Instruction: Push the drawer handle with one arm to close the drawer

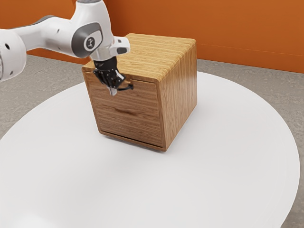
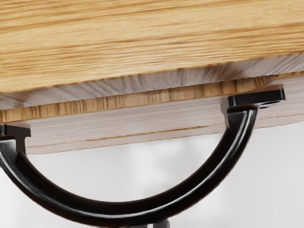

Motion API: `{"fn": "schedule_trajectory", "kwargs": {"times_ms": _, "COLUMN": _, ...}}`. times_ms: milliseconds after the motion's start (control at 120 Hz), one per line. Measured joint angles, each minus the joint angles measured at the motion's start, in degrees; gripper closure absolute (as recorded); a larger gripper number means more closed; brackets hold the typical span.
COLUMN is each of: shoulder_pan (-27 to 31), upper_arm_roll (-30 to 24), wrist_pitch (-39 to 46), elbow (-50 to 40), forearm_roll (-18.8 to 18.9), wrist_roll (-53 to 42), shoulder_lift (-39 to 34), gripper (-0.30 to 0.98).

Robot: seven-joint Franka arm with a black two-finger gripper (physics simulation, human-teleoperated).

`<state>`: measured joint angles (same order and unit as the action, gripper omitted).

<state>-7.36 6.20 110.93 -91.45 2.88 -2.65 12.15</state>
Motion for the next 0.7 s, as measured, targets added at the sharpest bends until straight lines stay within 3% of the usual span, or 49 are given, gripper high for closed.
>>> {"fn": "schedule_trajectory", "kwargs": {"times_ms": 167, "shoulder_pan": -0.2, "upper_arm_roll": 0.0, "wrist_pitch": 0.0, "elbow": -0.7, "forearm_roll": -0.5, "wrist_roll": -0.8, "shoulder_lift": -1.1, "gripper": 0.76}}
{"fn": "schedule_trajectory", "kwargs": {"times_ms": 300, "shoulder_pan": -0.4, "upper_arm_roll": -1.4, "wrist_pitch": -2.5, "elbow": -6.7, "forearm_roll": -1.7, "wrist_roll": -1.0, "shoulder_lift": -13.6, "gripper": 0.78}}
{"fn": "schedule_trajectory", "kwargs": {"times_ms": 383, "shoulder_pan": -0.7, "upper_arm_roll": -2.0, "wrist_pitch": -9.5, "elbow": -1.6, "forearm_roll": -1.9, "wrist_roll": -0.7, "shoulder_lift": -18.3, "gripper": 0.77}}
{"fn": "schedule_trajectory", "kwargs": {"times_ms": 492, "shoulder_pan": -0.6, "upper_arm_roll": -2.9, "wrist_pitch": -19.1, "elbow": 7.9, "forearm_roll": -2.1, "wrist_roll": -0.2, "shoulder_lift": -17.1, "gripper": 0.56}}
{"fn": "schedule_trajectory", "kwargs": {"times_ms": 592, "shoulder_pan": -0.8, "upper_arm_roll": -3.0, "wrist_pitch": -24.6, "elbow": 9.7, "forearm_roll": -3.1, "wrist_roll": 0.2, "shoulder_lift": -16.8, "gripper": 0.36}}
{"fn": "schedule_trajectory", "kwargs": {"times_ms": 700, "shoulder_pan": -0.6, "upper_arm_roll": -3.0, "wrist_pitch": -28.1, "elbow": 10.0, "forearm_roll": -3.5, "wrist_roll": 0.5, "shoulder_lift": -16.9, "gripper": 0.21}}
